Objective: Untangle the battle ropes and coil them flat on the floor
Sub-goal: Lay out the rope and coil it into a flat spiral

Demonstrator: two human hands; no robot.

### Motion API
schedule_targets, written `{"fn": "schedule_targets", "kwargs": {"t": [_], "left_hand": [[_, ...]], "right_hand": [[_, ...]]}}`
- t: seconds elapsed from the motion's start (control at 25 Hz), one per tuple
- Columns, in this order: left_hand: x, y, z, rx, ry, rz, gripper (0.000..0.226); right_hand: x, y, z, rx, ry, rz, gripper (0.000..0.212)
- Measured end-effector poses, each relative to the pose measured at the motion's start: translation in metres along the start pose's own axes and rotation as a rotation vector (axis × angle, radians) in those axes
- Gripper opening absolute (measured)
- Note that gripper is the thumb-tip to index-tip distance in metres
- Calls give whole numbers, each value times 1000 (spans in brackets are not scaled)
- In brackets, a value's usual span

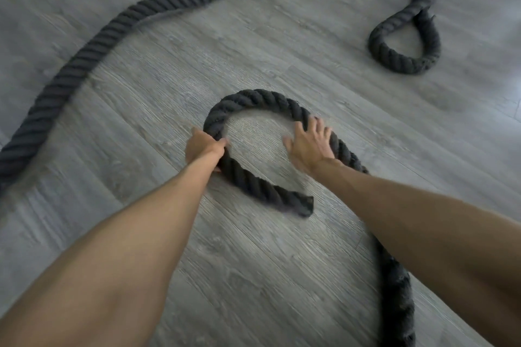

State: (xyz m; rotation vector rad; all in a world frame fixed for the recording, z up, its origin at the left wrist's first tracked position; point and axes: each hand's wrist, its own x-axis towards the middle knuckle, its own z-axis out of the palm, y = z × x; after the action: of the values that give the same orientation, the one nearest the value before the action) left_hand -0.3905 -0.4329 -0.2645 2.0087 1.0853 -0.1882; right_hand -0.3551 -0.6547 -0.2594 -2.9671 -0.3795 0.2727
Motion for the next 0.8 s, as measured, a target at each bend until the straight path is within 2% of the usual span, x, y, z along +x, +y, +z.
{"fn": "schedule_targets", "kwargs": {"t": [0.08, 0.12, 0.16, 0.24, 0.28, 0.32, 0.36, 0.4, 0.44, 0.48, 0.52, 0.56, 0.64, 0.72, 0.8], "left_hand": [[-9, 3, 10, -116, 3, -11, 66], [-13, 4, 12, -133, 10, -7, 69], [-15, 4, 12, -114, 21, 1, 71], [-24, 1, 11, 22, 77, 86, 67], [-28, -3, 13, 180, 142, 230, 59], [-32, -8, 15, 346, 245, 451, 47], [-36, -16, 18, 469, 330, 720, 34], [-42, -23, 21, 550, 343, 977, 26], [-45, -32, 24, 597, 251, 1157, 20], [-49, -41, 24, 603, 97, 1232, 17], [-52, -49, 24, 593, -45, 1229, 20], [-54, -54, 23, 592, -136, 1203, 32], [-57, -63, 20, 682, -185, 1183, 57], [-58, -68, 14, 781, -200, 1200, 67], [-63, -72, 8, 905, -190, 1191, 77]], "right_hand": [[-17, -10, -1, -8, -30, -220, 62], [-27, -17, -2, -36, -105, -308, 65], [-35, -25, -3, -74, -218, -353, 64], [-42, -41, -7, -117, -434, -345, 49], [-41, -49, -11, -128, -496, -351, 40], [-41, -58, -15, -151, -522, -380, 34], [-40, -63, -17, -166, -534, -398, 31], [-40, -65, -18, -163, -531, -403, 29], [-42, -65, -18, -140, -515, -399, 28], [-42, -63, -16, -118, -477, -393, 30], [-42, -59, -15, -106, -432, -383, 34], [-42, -52, -15, -110, -406, -359, 42], [-41, -37, -19, -96, -466, -263, 56], [-41, -24, -29, -41, -617, -172, 53], [-44, -12, -36, -10, -624, -130, 40]]}}
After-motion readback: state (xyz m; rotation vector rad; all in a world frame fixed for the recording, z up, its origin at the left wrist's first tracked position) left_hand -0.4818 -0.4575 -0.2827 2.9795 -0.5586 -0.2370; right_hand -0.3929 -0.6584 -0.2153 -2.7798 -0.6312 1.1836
